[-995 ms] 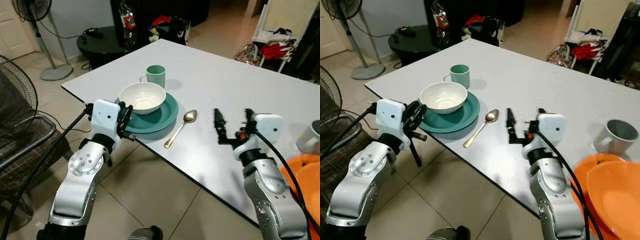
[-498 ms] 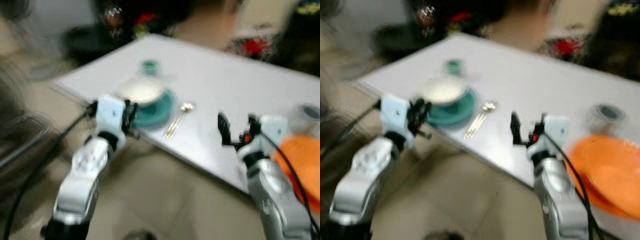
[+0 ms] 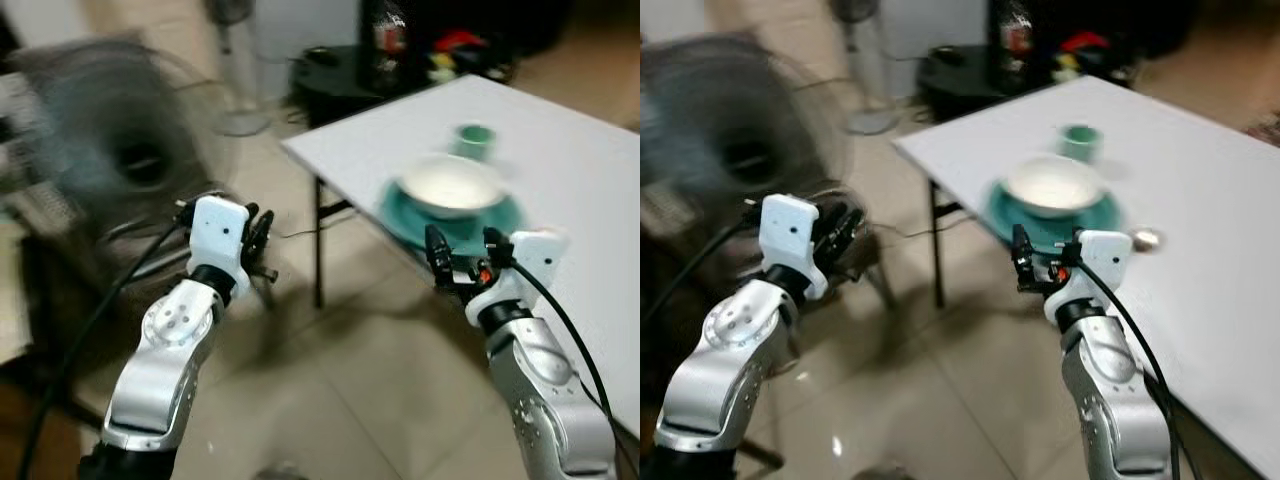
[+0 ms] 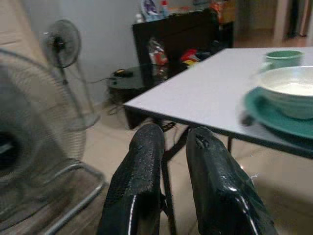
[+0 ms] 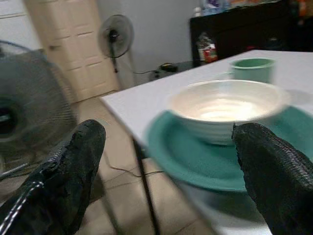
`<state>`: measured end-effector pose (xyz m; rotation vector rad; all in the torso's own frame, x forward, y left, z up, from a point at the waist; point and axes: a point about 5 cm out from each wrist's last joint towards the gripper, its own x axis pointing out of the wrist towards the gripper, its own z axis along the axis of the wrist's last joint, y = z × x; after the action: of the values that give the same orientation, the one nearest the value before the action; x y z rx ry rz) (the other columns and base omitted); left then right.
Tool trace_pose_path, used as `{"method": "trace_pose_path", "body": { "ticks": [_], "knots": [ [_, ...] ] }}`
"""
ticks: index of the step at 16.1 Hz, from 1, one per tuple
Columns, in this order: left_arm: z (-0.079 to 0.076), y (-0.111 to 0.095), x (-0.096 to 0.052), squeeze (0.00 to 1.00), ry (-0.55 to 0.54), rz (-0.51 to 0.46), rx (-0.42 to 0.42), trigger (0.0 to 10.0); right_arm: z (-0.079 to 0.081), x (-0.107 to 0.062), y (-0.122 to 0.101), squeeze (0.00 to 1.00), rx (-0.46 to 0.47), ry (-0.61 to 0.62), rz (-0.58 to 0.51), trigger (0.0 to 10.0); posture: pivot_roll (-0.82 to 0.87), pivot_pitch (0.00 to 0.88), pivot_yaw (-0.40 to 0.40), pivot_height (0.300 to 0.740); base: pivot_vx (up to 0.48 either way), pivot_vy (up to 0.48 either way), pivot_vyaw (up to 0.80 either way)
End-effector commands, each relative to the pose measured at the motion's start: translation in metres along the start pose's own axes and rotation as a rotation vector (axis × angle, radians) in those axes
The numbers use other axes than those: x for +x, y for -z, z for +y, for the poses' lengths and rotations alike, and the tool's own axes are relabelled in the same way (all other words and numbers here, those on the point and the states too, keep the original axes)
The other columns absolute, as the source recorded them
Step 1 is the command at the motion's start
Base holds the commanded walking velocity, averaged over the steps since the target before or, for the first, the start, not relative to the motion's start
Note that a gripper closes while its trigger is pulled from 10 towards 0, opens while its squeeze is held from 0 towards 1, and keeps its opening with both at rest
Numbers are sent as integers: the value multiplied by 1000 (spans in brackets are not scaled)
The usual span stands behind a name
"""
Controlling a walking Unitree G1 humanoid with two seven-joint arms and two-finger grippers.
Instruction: Setting the table
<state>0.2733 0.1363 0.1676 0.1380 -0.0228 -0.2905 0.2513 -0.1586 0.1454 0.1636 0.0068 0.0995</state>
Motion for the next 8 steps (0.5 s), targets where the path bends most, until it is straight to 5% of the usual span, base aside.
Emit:
{"method": "trace_pose_path", "body": {
  "ticks": [1,4,8],
  "knots": [
    [7,0,-1,0,-26,11,20,10000,7,2,-1,1000,20,-29,-4,10000,80,0,45,740,0,292,800],
    [10,0,0,0,-33,16,24,10000,6,3,1,1000,56,-19,8,10000,81,0,50,740,0,287,627],
    [10,-1,0,0,-37,27,24,10000,7,3,3,1000,63,-27,24,10000,88,0,45,740,0,280,0]
  ]
}}
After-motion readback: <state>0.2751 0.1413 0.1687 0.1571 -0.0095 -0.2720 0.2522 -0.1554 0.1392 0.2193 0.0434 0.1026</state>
